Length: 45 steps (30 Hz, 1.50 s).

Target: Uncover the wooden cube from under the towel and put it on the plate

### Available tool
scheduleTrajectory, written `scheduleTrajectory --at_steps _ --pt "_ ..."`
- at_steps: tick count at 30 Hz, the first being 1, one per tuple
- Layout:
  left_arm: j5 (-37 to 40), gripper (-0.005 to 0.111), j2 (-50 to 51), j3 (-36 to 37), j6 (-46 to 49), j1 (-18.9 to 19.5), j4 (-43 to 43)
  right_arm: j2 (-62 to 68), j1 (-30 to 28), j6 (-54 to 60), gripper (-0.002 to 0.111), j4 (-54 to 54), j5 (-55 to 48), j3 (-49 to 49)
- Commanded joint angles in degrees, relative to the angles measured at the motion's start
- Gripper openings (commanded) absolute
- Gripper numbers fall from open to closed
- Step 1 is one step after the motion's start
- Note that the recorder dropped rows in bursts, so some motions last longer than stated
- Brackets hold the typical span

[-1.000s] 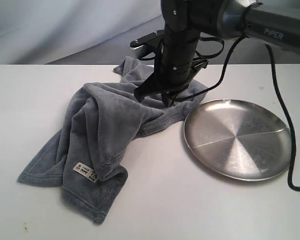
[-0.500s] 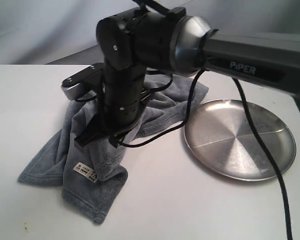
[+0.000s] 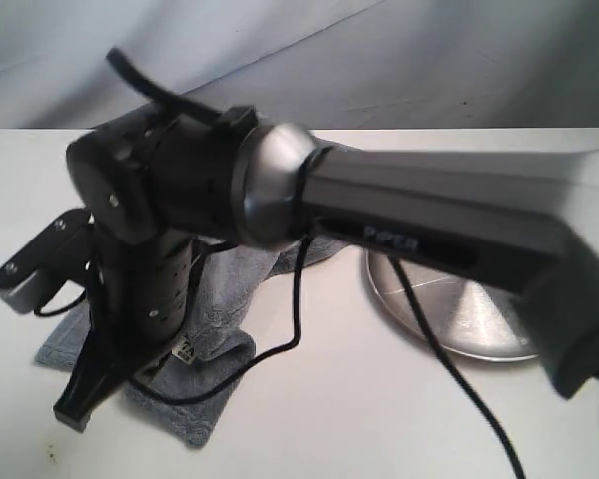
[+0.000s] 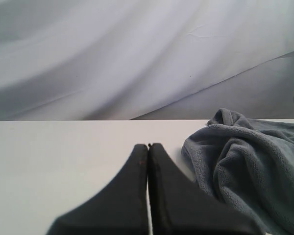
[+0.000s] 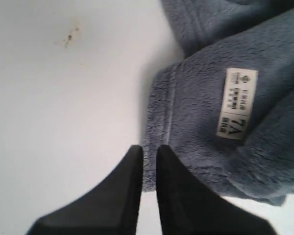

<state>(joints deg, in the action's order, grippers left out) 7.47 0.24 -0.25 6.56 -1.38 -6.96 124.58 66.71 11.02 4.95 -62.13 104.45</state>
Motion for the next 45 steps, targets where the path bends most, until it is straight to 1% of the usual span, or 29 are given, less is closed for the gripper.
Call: scheduleTrajectory --at_steps 1,4,7,10,20,22,24,25,29,39,41,45 --pt "0.0 0.0 -0.2 0.3 -0.1 0.1 0.1 4.5 2.2 0.6 0.035 -3.5 0.7 -0.1" --pt "0.0 0.0 -0.2 0.3 -0.1 0.1 0.1 6.7 2.8 -1.7 0.048 -6.2 1.9 -0.1" --pt "0.0 0.0 -0.2 0.3 -0.1 0.1 0.1 7.7 2.9 -4.1 0.057 -9.0 2.8 -0.1" --pt "0.0 0.0 -0.2 0.3 -0.1 0.1 0.1 8.0 2.9 -5.0 0.059 -10.4 3.2 -0.1" --pt "0.0 0.0 -0.2 0.3 -0.1 0.1 0.1 9.7 2.9 -5.5 0.056 -9.4 3.9 -0.1" --pt "0.0 0.0 -0.2 0.3 -0.1 0.1 0.1 9.8 2.9 -6.8 0.051 -9.5 3.9 -0.1" --pt "0.0 0.0 -0.2 0.3 -0.1 0.1 0.1 9.8 2.9 -7.0 0.04 -9.6 3.9 -0.1" --pt "0.0 0.0 -0.2 0.3 -0.1 0.1 0.1 9.7 2.9 -7.0 0.03 -9.6 3.8 -0.1" --pt "0.0 0.0 -0.2 0.3 -0.1 0.1 0.1 8.8 2.9 -7.0 0.0 -9.9 3.3 0.0" --pt "0.0 0.0 -0.2 0.3 -0.1 0.1 0.1 -1.3 2.4 -7.0 0.0 -11.7 8.2 0.0" --pt "0.0 0.0 -0.2 0.3 -0.1 0.1 0.1 -3.3 2.4 -7.3 0.0 -14.6 10.3 0.0" --pt "0.0 0.0 -0.2 0.3 -0.1 0.1 0.1 -6.1 1.0 -13.3 0.0 -24.5 14.7 0.0"
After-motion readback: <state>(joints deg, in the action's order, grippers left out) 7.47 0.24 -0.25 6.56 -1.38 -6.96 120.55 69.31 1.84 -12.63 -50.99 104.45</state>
